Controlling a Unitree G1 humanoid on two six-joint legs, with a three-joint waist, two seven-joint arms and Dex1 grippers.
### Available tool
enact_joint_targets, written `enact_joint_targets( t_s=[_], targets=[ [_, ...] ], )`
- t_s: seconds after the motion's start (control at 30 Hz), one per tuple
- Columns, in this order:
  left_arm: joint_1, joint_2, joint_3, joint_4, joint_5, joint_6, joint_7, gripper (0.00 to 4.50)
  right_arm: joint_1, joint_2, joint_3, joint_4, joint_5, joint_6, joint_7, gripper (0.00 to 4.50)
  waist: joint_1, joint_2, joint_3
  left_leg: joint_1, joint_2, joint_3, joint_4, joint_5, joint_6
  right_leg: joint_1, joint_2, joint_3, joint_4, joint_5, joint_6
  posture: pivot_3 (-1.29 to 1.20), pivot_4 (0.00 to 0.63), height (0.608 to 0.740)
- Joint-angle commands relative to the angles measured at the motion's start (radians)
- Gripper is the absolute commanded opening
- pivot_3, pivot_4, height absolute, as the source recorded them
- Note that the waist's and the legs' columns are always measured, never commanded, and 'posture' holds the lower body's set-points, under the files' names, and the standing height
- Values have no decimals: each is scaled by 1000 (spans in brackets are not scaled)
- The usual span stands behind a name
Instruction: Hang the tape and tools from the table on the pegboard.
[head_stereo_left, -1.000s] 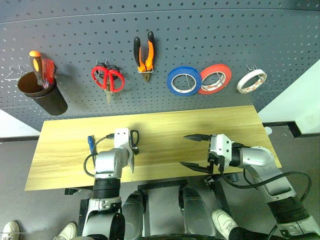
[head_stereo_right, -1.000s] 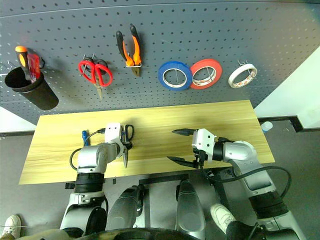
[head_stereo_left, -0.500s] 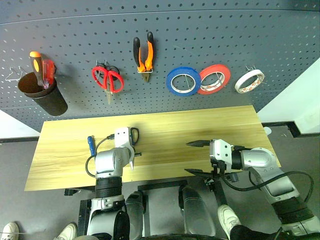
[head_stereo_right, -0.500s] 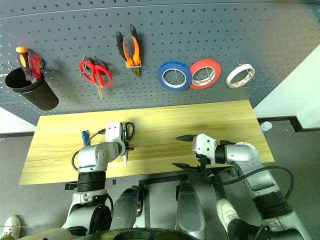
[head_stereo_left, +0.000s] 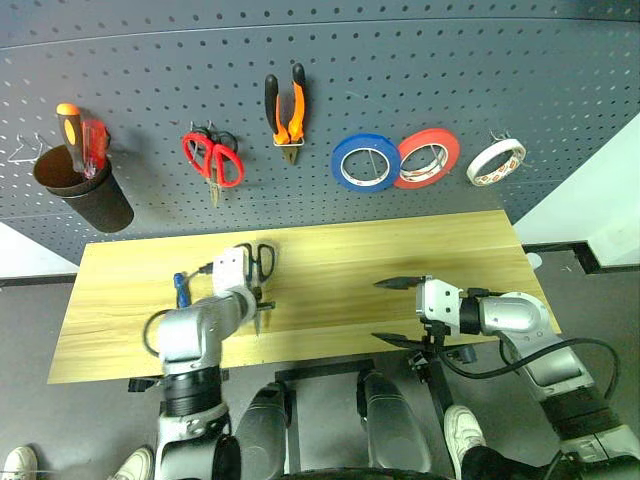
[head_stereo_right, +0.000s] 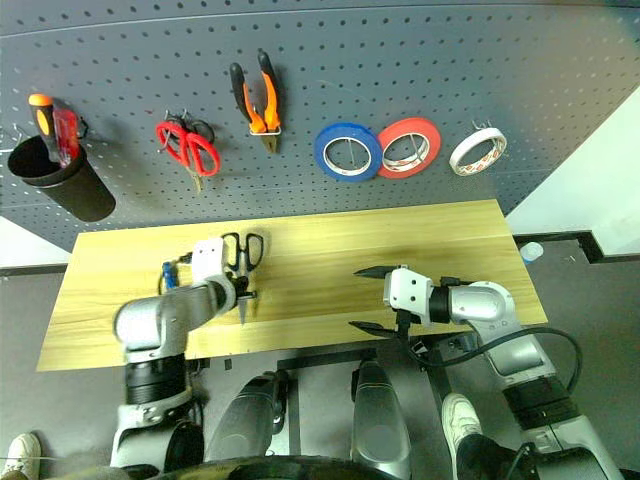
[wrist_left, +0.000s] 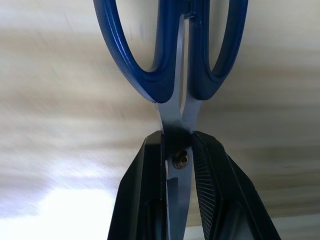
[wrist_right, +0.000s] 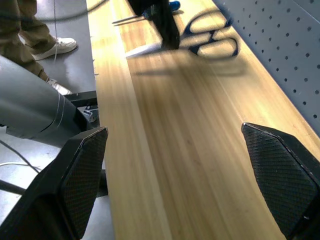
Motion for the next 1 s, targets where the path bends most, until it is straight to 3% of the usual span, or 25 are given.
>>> enact_joint_targets(
  t_s=[0.03,0.33,0.47,0.6,0.8,1.0],
  targets=[
    [63,83,20,-93,-34,14,-66,707,-17,9,-9,4,14,-26,-3,4500,0,0,0,0,0,0,0,0,0,0,0,0,0,0,0,-23,192,733],
    [207,207,25,-190,-110,-173,-238,707,-35,38,10,29,6,-53,-9,4500,6,-3,-2,0,0,0,0,0,0,0,0,0,0,0,-1,-19,180,733],
    [348,265,93,-252,-164,-458,-407,707,-45,46,-4,29,17,-85,-18,4500,0,-4,-5,0,0,0,0,0,0,0,0,0,0,0,-1,-24,174,733],
    [437,269,248,-264,-304,-679,-566,707,-61,49,-24,-44,132,-34,30,4500,3,-3,-6,0,1,0,0,0,0,0,0,0,0,0,-4,-26,167,733],
    [377,254,347,-210,-419,-866,-591,707,-123,74,-59,-155,327,150,35,4500,6,-7,-15,0,1,0,2,0,0,1,0,0,0,0,-7,-22,157,733],
    [259,286,326,-117,-442,-926,-553,707,-172,89,-57,-161,325,182,26,4500,9,-9,-32,1,0,0,2,0,0,2,0,0,-1,2,-4,-23,140,733]
  ],
)
